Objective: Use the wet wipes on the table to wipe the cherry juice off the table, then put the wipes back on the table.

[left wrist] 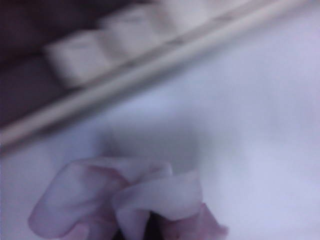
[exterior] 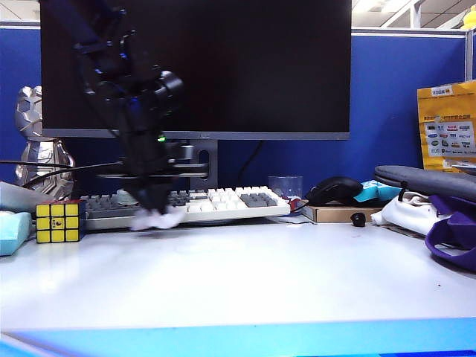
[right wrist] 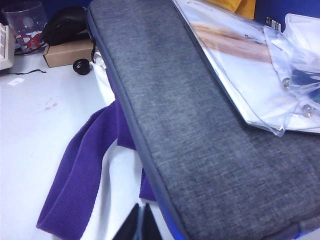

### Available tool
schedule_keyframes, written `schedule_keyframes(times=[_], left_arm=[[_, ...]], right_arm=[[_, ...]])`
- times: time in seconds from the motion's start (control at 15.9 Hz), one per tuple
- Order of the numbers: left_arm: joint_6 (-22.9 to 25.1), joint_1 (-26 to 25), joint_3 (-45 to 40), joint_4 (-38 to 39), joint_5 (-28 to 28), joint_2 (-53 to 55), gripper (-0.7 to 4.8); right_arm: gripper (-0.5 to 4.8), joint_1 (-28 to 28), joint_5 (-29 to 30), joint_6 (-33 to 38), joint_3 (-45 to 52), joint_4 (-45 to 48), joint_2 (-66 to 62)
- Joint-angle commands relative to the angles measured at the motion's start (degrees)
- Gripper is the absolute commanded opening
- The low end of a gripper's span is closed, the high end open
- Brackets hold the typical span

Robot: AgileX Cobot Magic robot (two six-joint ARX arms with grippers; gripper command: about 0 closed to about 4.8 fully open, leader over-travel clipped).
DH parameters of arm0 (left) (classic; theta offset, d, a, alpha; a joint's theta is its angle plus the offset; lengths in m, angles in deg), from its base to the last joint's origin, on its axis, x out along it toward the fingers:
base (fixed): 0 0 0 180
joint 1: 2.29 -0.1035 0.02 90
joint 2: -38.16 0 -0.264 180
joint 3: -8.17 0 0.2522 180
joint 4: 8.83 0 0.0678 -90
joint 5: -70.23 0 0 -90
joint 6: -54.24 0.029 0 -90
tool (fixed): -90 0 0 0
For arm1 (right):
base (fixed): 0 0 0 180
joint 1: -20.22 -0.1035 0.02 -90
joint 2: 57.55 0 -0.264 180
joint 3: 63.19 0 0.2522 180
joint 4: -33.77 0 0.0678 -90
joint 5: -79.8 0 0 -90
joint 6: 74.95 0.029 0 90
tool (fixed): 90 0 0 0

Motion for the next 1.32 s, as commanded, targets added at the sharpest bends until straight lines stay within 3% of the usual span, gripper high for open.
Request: schedule_keyframes(times=[0.06, 0.19, 0.38, 0.57, 0.88, 1.01, 1.07, 1.13, 1.32], left_arm=[[1.16, -5.79, 0.33, 8.66, -1.75, 0.11, -0.05], [1.36, -7.58, 0.22, 12.11, -2.36, 0.55, -0.05], [2.45, -7.96, 0.22, 11.06, 1.18, 2.47, -0.05], [0.09, -6.45, 0.26, 9.16, 13.73, 6.60, -0.05], [0.11, 4.17, 3.10, 8.87, 19.67, 8.00, -0.05], [1.44, 7.72, 6.80, 11.41, 17.33, 8.00, -0.05], [1.46, 7.72, 8.31, 12.57, 13.05, 8.00, -0.05], [1.53, 5.88, 8.83, 13.77, 7.78, 8.00, -0.05], [2.03, -1.64, 8.85, 19.87, 4.13, 8.00, -0.05]], right_arm=[[0.00, 0.04, -0.02, -0.13, 0.00, 0.11, 0.02], [0.00, 0.04, -0.02, -0.13, 0.00, 0.13, 0.02], [0.00, 0.04, -0.02, -0.13, 0.00, 0.13, 0.02], [0.00, 0.04, -0.02, -0.13, 0.00, 0.11, 0.02], [-0.01, 0.04, -0.02, -0.13, 0.00, 0.11, 0.02], [0.00, 0.04, -0.02, -0.13, 0.00, 0.11, 0.02], [0.00, 0.04, -0.02, -0.13, 0.00, 0.13, 0.02], [0.00, 0.04, -0.02, -0.13, 0.00, 0.11, 0.02], [0.00, 0.04, -0.02, -0.13, 0.00, 0.11, 0.02]])
